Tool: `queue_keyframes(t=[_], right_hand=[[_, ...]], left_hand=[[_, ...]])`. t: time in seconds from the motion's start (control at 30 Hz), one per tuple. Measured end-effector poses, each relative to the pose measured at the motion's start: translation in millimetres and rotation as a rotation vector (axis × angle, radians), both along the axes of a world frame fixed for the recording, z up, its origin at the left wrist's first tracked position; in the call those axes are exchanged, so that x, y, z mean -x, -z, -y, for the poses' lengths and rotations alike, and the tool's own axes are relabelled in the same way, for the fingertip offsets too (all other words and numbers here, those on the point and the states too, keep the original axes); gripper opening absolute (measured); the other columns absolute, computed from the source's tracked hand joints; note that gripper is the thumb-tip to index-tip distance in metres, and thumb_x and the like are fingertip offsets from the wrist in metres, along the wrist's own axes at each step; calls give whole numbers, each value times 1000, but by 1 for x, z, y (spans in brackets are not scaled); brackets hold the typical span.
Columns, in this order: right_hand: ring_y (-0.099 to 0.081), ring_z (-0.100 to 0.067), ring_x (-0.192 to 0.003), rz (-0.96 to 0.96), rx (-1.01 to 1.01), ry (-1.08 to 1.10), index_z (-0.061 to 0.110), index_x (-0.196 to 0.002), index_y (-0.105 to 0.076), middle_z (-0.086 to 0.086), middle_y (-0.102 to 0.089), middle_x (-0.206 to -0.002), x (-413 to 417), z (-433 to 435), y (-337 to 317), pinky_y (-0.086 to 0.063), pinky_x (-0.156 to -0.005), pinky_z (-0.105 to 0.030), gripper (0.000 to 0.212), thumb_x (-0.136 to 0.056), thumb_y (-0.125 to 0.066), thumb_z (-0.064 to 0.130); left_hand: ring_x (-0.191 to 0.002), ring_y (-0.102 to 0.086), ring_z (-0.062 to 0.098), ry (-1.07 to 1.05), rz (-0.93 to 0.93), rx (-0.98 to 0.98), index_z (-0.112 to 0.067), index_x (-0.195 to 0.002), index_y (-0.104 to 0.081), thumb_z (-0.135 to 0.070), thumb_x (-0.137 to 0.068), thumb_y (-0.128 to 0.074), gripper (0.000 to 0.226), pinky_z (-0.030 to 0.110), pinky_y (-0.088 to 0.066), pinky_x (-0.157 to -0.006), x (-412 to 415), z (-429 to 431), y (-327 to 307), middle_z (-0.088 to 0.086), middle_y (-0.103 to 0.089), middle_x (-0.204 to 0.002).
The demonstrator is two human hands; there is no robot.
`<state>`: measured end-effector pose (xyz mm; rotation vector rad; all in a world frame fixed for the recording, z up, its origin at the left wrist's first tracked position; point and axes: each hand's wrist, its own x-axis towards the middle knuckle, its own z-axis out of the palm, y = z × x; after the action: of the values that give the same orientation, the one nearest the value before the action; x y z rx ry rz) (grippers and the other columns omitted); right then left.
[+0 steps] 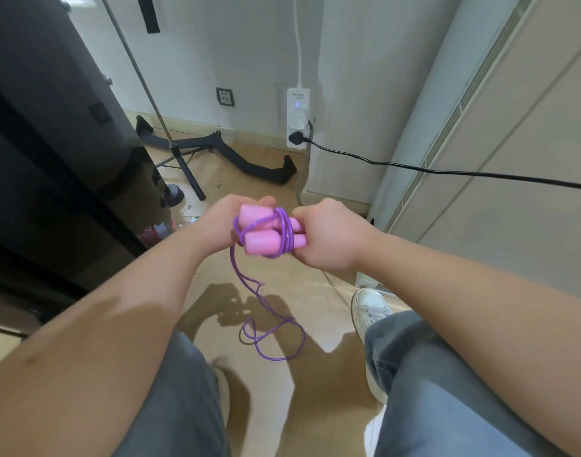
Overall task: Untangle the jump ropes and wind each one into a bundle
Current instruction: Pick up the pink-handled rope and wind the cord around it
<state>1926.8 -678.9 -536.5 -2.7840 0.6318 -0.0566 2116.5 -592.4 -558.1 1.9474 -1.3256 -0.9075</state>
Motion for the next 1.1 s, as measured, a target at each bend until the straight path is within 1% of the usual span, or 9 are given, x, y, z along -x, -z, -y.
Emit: queue_keyframes(t=[0.07, 0.17, 0.23, 0.4, 0.5, 0.63, 0.83, 1.0, 1.1], right_hand=[[-56, -35, -73, 125, -48, 110, 20, -72, -49, -2, -59, -70, -2, 0, -5, -47, -65, -34, 15, -83, -55, 30], [-50, -35, -70, 223, -75, 348, 21, -68, -44, -1, -53, -67, -5, 10, -8, -40, -64, -34, 18, -83, -52, 28], [-50, -33, -67, 138, 8, 448, 21, -69, -44, 1, -49, -66, -4, 23, -4, -37, -61, -31, 16, -79, -53, 30], [-51, -33, -74, -161, 124, 511, 19, -86, -54, -4, -48, -75, 15, 41, -4, -44, -65, -33, 11, -80, -58, 27], [-54, -31, -76, -254, 136, 467, 19, -87, -52, -1, -45, -73, 16, 37, -2, -44, -66, -33, 5, -84, -54, 22], [-54, -27, -74, -382, 121, 348, 18, -86, -52, -1, -45, -75, 12, 32, 3, -44, -67, -33, 8, -89, -54, 26], [-54, -23, -60, -424, 142, -12, 16, -78, -57, -4, -53, -71, 7, 19, 8, -42, -54, -29, 10, -83, -52, 23], [-43, -19, -55, -308, 183, -257, 23, -69, -42, 2, -44, -61, 6, 4, -2, -37, -58, -31, 22, -88, -51, 30], [-46, -23, -57, -102, 20, -207, 26, -67, -40, 7, -45, -57, 9, 1, -9, -37, -59, -30, 25, -85, -57, 26]], left_hand=[[-56, -52, 18, -30, -53, -47, -12, -76, -55, 3, -96, -49, 26, 35, -56, -59, 13, 3, 3, 4, -54, -65], [-46, -43, 16, -90, -316, -116, -6, -83, -53, -33, -107, -38, 40, 30, -52, -50, 43, 7, 3, 7, -49, -60], [-43, -42, 15, -29, -293, -173, -6, -84, -55, -46, -106, -29, 53, 29, -51, -49, 54, 8, 4, 4, -48, -54], [-47, -43, 9, 200, 214, -65, -15, -77, -61, -52, -101, -40, 49, 26, -39, -50, 62, 5, 0, -4, -49, -55], [-52, -41, 16, 390, 592, 155, -18, -63, -43, -47, -96, -52, 45, 33, -33, -53, 57, 4, -4, -2, -43, -52], [-59, -45, 19, 445, 826, 316, -24, -68, -48, -56, -93, -45, 41, 35, -38, -54, 48, 8, -17, -4, -44, -59], [-63, -51, 18, 324, 634, 317, -20, -64, -59, -75, -81, -41, 60, 43, -47, -60, 28, 12, -13, -3, -53, -61], [-52, -35, 17, 187, 432, 277, -11, -56, -45, -57, -96, -47, 61, 37, -38, -56, 30, 14, -9, 2, -40, -51], [-58, -44, 15, 24, 291, 185, -8, -73, -54, -38, -105, -42, 45, 29, -40, -55, 32, 14, -5, 1, -51, -62]])
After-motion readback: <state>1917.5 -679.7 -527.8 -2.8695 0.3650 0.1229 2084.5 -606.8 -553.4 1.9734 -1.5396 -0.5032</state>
